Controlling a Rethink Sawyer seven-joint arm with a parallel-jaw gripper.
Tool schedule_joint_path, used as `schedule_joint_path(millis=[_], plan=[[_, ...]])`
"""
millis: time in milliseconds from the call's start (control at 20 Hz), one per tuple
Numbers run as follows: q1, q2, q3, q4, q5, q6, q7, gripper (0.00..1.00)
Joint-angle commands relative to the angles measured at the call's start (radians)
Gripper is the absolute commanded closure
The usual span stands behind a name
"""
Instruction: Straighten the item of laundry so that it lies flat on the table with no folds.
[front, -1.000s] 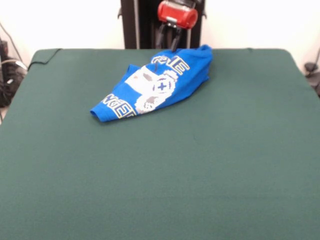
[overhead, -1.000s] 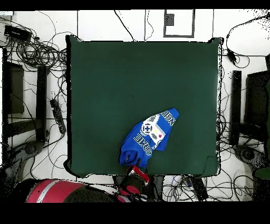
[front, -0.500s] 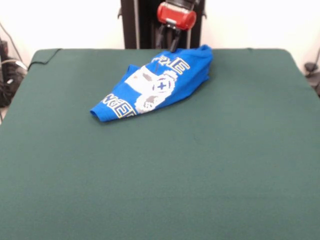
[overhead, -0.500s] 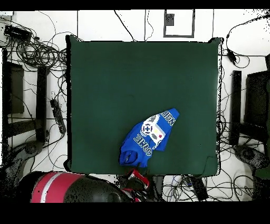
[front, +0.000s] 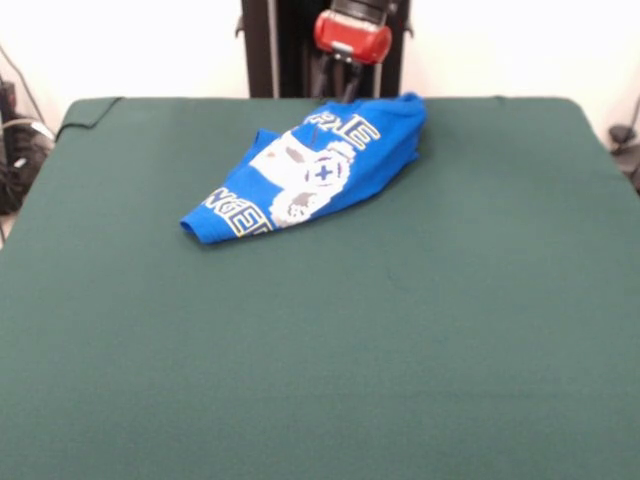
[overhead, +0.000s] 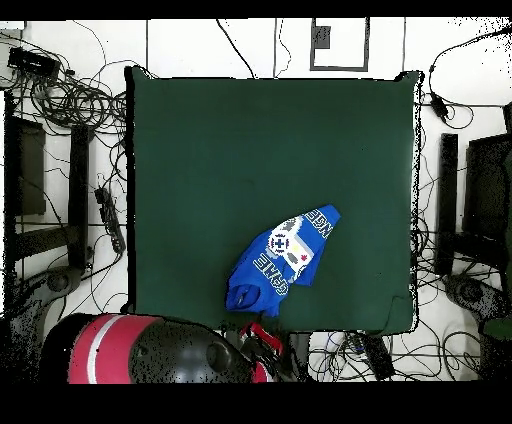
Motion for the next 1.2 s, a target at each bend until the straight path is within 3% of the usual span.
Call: schedule_joint_path(millis=[50, 250, 650, 850, 1200], plan=[[-0.009, 0.051, 0.130, -0.117, 0.090, -0.027, 0.155, 0.00], [0.002, 0.042, 0.142, -0.087, 0.110, -0.024, 0.151, 0.00], [0.028, 0.125, 0.140, -0.115, 0.187, -0.133, 0.167, 0.00], [0.023, 0.117, 0.111, -0.098, 0.176, -0.158, 0.149, 0.00], [-0.022, -0.060, 0.032, -0.026, 0.045, -0.056, 0.059, 0.00]])
